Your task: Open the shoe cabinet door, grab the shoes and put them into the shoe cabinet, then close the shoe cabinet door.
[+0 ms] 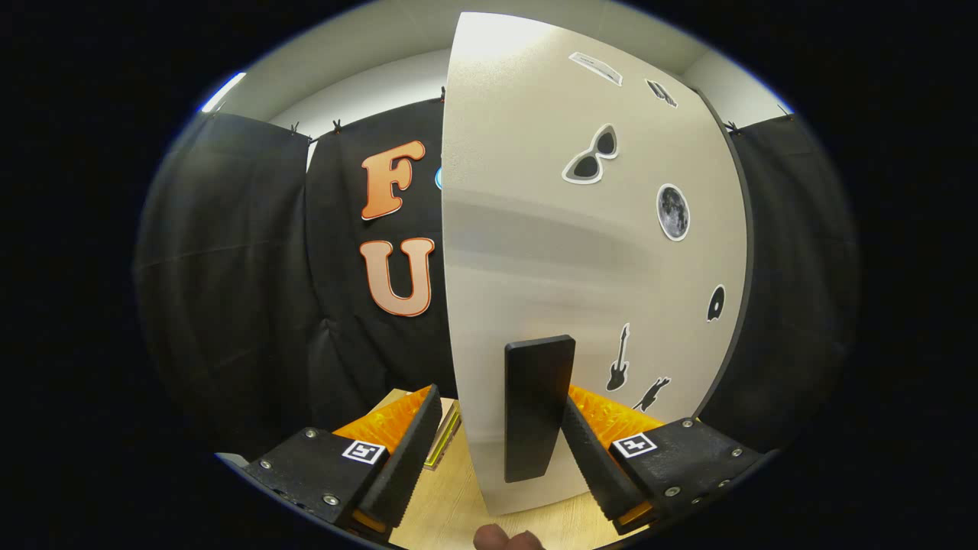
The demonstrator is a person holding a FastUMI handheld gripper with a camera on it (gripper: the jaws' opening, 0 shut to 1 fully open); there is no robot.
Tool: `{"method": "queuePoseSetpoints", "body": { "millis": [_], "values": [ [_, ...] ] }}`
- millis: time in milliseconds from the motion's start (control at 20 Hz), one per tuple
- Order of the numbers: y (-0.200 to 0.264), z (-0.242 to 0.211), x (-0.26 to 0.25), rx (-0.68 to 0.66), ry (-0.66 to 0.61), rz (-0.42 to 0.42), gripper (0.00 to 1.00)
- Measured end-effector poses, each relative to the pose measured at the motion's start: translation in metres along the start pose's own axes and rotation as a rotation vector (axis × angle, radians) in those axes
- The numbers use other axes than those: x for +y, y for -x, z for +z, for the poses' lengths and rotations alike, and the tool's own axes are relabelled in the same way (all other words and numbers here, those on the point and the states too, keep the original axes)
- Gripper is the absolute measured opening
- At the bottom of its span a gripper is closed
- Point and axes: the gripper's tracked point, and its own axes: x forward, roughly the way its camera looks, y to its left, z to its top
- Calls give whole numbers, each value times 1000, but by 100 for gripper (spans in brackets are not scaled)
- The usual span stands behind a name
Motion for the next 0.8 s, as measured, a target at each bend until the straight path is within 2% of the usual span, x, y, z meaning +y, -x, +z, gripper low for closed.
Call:
{"method": "queuePoseSetpoints", "body": {
  "millis": [800],
  "values": [
    [-44, 1, 2, -12, 29, -28, 92]
  ]
}}
